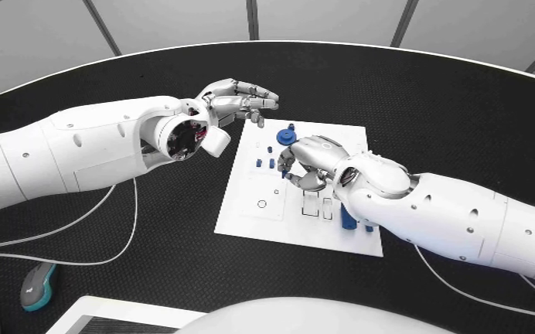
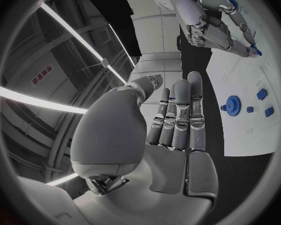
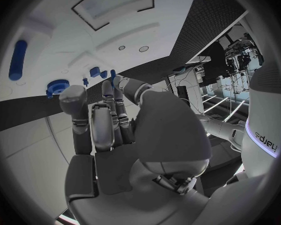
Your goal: Assemble the parts on the task board
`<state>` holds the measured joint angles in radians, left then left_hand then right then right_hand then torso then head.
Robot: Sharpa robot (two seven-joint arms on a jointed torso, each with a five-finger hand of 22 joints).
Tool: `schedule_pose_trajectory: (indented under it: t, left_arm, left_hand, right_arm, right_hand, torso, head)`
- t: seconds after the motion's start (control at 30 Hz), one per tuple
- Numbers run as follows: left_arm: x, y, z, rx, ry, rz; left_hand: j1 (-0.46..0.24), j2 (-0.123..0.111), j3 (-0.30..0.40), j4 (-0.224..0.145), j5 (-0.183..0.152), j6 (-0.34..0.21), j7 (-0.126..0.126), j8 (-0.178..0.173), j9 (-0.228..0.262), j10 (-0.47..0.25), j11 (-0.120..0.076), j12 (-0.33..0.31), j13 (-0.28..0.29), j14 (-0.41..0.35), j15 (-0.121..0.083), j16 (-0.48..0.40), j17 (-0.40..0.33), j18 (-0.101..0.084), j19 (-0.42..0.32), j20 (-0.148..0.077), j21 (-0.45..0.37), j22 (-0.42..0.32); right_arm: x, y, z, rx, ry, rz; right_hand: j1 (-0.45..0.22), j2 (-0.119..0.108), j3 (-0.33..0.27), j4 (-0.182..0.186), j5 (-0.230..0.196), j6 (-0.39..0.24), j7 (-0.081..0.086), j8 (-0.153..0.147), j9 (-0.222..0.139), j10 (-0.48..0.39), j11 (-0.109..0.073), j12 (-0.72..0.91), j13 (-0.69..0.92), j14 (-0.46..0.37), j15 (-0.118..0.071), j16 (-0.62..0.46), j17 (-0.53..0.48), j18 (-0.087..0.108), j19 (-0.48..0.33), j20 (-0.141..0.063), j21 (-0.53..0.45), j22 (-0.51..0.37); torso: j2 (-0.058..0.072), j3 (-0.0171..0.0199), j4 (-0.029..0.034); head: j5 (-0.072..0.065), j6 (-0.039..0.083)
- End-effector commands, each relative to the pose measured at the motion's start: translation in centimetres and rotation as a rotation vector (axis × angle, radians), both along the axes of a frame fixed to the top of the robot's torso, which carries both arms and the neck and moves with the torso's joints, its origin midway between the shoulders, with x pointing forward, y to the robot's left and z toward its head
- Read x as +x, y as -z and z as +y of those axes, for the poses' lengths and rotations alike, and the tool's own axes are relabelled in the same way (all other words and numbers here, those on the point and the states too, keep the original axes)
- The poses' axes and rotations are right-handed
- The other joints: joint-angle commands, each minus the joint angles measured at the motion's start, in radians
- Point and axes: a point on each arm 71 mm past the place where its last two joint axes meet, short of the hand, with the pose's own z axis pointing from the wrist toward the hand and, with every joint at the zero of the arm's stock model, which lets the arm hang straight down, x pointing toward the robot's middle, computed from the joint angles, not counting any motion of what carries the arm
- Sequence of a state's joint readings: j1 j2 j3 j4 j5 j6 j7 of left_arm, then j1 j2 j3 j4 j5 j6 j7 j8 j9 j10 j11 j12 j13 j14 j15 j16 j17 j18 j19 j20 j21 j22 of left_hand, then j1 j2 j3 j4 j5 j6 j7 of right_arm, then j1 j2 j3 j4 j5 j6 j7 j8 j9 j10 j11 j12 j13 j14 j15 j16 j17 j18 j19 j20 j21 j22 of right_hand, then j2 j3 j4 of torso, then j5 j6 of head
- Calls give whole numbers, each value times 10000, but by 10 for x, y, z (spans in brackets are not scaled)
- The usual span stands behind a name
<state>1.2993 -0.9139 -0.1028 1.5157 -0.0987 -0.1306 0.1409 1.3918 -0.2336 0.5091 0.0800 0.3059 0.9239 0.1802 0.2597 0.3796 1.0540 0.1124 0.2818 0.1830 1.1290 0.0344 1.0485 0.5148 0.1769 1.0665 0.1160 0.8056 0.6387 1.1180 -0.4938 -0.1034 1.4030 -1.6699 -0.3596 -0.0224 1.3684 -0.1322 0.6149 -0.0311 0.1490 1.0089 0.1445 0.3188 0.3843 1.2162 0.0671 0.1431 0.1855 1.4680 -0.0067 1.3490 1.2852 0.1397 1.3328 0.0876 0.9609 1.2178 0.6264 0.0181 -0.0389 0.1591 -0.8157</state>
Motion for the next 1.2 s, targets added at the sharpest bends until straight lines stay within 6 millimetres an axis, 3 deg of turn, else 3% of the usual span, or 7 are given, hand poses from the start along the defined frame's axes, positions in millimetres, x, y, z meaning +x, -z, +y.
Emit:
schedule_pose_trajectory:
  t: [0.03,0.3,0.4,0.57,1.2]
  left_arm:
    - [1,0,-1,0,13,-1]
    - [1,0,-4,-12,69,1]
    - [1,0,-4,-10,67,-1]
    - [1,0,-4,-13,90,6]
    - [1,-1,-4,-9,111,26]
  left_hand:
    - [19,9,-58,-19,-3,-7,25,39,9,-55,20,65,-7,-55,-14,-68,-11,71,-30,22,-52,-17]
    - [13,17,-66,-10,0,-3,21,44,10,-52,18,72,-6,-58,-13,-68,-13,71,-32,24,-58,-20]
    - [13,17,-66,-10,0,-3,21,44,10,-52,18,72,-6,-58,-13,-68,-13,71,-32,24,-58,-20]
    - [13,17,-66,-10,0,-3,21,44,10,-52,18,72,-6,-58,-13,-68,-13,71,-32,24,-58,-20]
    - [13,17,-66,-10,0,-3,21,44,10,-52,18,72,-6,-58,-13,-68,-13,71,-32,24,-58,-20]
  right_arm:
    - [-2,8,5,-15,-56,150]
    - [-3,19,9,-96,-69,351]
    - [-4,21,11,-112,-96,395]
    - [-4,23,12,-168,-111,462]
    - [-2,27,12,-371,-51,601]
  right_hand:
    - [-124,10,-45,11,-25,39,-44,56,10,59,3,-49,-15,471,-76,52,11,-196,68,-17,39,-5]
    - [-138,20,-47,19,-20,23,-38,45,10,47,8,-68,-20,474,-74,63,20,-200,76,-16,54,6]
    - [-138,20,-47,19,-20,23,-38,45,10,47,8,-68,-20,474,-74,63,20,-200,76,-16,54,6]
    - [-138,20,-47,19,-20,23,-38,45,10,47,8,-68,-20,474,-74,63,20,-200,76,-16,54,6]
    - [-153,35,-50,28,-19,4,-34,32,12,37,14,-92,-25,477,-70,72,25,-199,75,-14,44,5]
  torso:
    - [7,3,12]
    - [5,-6,14]
    - [-3,9,-10]
    - [5,25,8]
    - [-5,4,3]
  head:
    - [49,-22]
    - [61,-98]
    - [79,-124]
    - [86,-169]
    - [113,-240]
